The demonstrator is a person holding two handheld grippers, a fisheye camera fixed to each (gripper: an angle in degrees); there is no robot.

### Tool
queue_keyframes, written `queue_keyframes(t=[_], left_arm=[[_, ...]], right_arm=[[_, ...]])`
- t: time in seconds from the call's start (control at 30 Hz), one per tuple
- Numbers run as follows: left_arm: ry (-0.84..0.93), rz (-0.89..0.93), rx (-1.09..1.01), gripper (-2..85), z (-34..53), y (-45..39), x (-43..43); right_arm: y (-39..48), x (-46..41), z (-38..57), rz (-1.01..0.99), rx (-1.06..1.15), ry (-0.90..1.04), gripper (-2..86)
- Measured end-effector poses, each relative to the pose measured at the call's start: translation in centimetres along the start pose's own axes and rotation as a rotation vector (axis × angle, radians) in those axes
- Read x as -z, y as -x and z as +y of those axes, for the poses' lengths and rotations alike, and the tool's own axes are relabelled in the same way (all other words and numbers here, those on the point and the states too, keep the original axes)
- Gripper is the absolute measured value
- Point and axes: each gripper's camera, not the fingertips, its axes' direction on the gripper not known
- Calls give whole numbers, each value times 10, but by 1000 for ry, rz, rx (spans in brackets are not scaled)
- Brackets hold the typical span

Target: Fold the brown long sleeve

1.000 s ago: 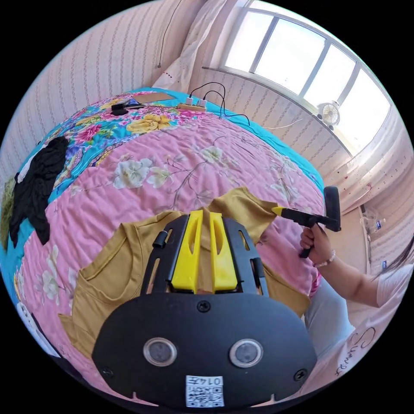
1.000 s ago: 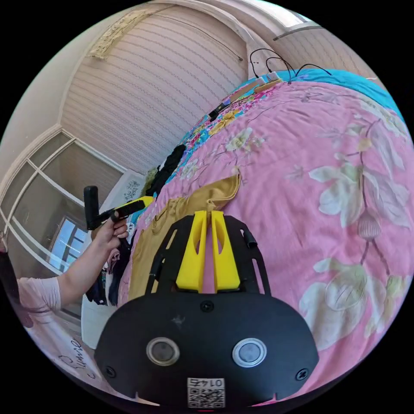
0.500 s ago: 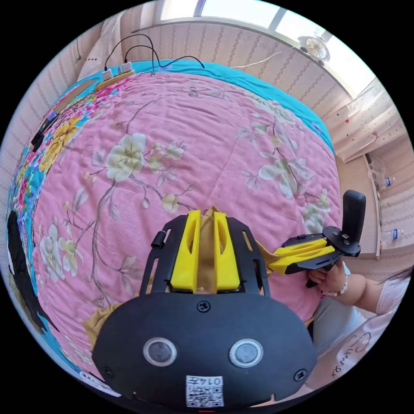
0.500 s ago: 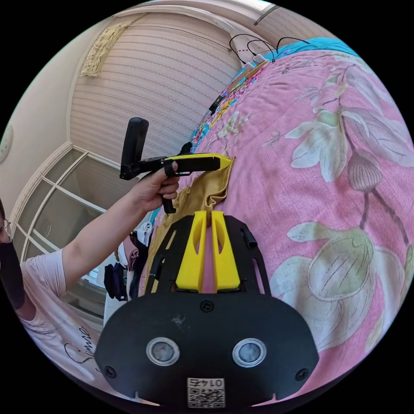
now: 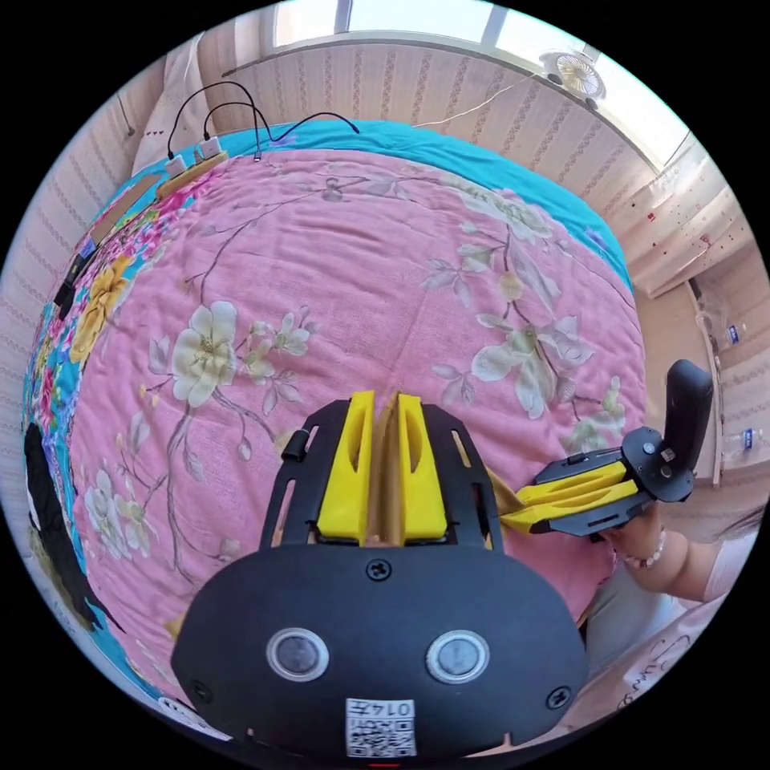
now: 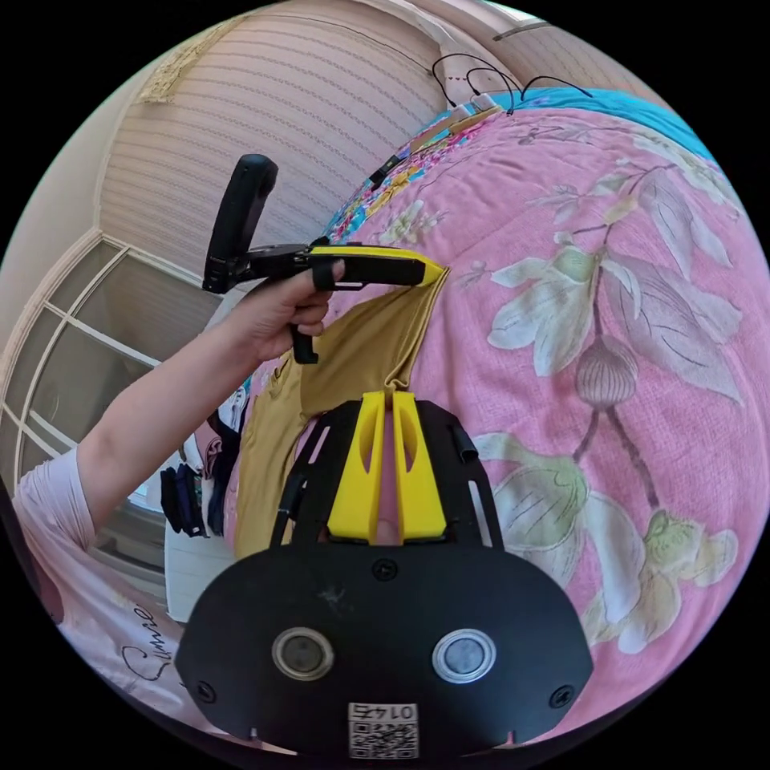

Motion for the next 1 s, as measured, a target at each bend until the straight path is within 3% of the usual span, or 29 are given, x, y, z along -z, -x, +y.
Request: queue_keyframes(t=[0.2, 0.33, 0.5, 0.57, 0.67, 0.87, 1.0], left_arm=[[-170, -31, 40, 65, 74, 32, 91], [-302, -61, 159, 63, 215, 60, 158], [-302, -197, 545, 50, 436, 98, 197], [-292, -193, 806, 44, 540, 113, 198], [-327, -91, 996, 38, 628, 116, 185], [-454, -95, 1105, 38, 700, 144, 185], [-500, -44, 1108, 46, 711, 174, 182]], right_arm=[[-4, -17, -1, 26, 8, 53, 10], [-4, -21, 3, 84, -4, 64, 10], [65, -65, 7, 212, 176, 159, 2], [117, -130, 2, 107, 327, 268, -1], [189, -237, -9, -31, 461, 432, -2], [346, -439, -13, -79, 749, 615, 1], [410, -540, -14, -25, 802, 656, 11]])
